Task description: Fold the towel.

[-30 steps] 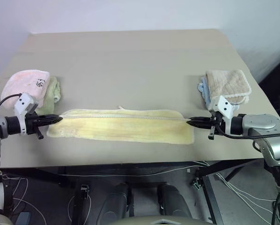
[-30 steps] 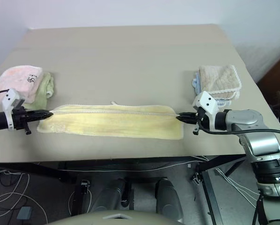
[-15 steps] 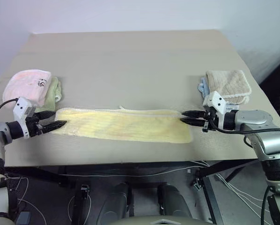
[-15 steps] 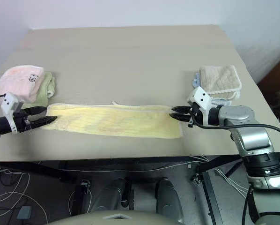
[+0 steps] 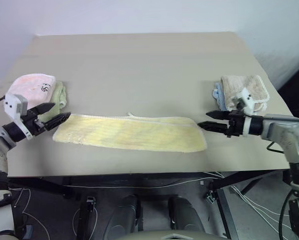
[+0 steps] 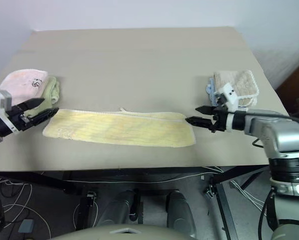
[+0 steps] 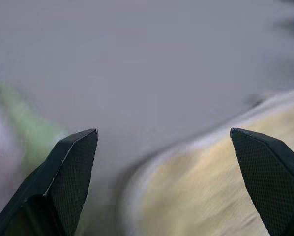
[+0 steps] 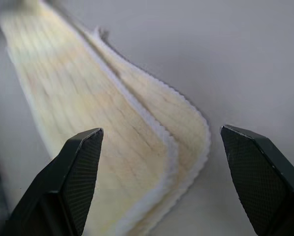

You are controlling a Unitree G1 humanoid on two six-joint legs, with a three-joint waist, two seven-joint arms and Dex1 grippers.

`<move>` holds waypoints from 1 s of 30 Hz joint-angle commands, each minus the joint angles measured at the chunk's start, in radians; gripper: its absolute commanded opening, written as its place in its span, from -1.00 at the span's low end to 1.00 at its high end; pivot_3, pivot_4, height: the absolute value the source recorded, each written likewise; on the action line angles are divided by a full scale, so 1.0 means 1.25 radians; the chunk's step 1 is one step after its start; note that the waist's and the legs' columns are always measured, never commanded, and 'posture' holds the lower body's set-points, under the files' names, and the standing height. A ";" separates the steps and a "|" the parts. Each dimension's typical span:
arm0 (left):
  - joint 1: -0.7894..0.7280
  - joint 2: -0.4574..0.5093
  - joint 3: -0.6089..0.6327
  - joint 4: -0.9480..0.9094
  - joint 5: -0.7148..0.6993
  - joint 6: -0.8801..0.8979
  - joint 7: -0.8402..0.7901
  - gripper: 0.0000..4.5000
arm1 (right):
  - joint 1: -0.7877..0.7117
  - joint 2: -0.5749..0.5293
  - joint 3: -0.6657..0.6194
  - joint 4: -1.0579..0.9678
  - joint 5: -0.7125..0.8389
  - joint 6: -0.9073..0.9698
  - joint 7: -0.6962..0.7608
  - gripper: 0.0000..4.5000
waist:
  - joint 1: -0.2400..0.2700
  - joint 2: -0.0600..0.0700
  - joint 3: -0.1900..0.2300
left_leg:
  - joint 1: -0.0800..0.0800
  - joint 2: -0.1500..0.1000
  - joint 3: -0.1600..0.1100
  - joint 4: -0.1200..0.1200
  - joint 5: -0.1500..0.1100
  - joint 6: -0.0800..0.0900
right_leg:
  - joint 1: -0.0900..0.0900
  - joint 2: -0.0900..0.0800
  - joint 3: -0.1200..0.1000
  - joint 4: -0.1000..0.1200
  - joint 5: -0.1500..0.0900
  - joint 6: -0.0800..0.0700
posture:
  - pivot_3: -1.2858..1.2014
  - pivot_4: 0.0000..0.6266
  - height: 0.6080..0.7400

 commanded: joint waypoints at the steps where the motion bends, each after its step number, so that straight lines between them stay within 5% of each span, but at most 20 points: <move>1: 0.032 -0.015 -0.009 -0.173 -0.087 0.116 -0.004 1.00 | 0.000 -0.003 -0.085 -0.026 0.117 0.190 -0.032 0.78 | -0.001 0.000 0.000 | 0.000 0.000 0.000 0.000 0.000 0.000 | 0.000 0.000 0.000 0.000 0.000 0.000 | 0.03 -0.52 1.00; 9: 0.080 -0.080 -0.122 -0.346 -0.075 0.163 0.024 1.00 | 0.101 0.061 -0.230 -0.048 0.216 0.409 -0.136 0.78 | 0.000 0.000 0.000 | 0.000 0.000 0.001 0.000 0.000 0.000 | 0.000 0.000 0.001 0.000 0.000 0.000 | 0.03 -0.52 1.00; 19: 0.075 -0.120 -0.211 -0.328 -0.008 0.098 0.019 1.00 | 0.253 0.158 -0.309 -0.097 0.293 0.463 -0.260 0.78 | 0.000 0.000 0.000 | 0.000 0.000 0.001 0.000 0.000 0.000 | 0.001 0.001 0.000 -0.001 0.000 0.000 | 0.03 -0.52 1.00; 30: 0.055 -0.127 -0.287 -0.335 0.059 0.048 0.000 1.00 | 0.154 0.327 -0.394 0.007 0.397 0.463 -0.496 0.78 | -0.004 0.000 -0.001 | 0.002 0.002 0.001 0.000 0.000 0.000 | 0.002 0.003 0.001 -0.002 0.001 -0.003 | 0.03 -0.52 1.00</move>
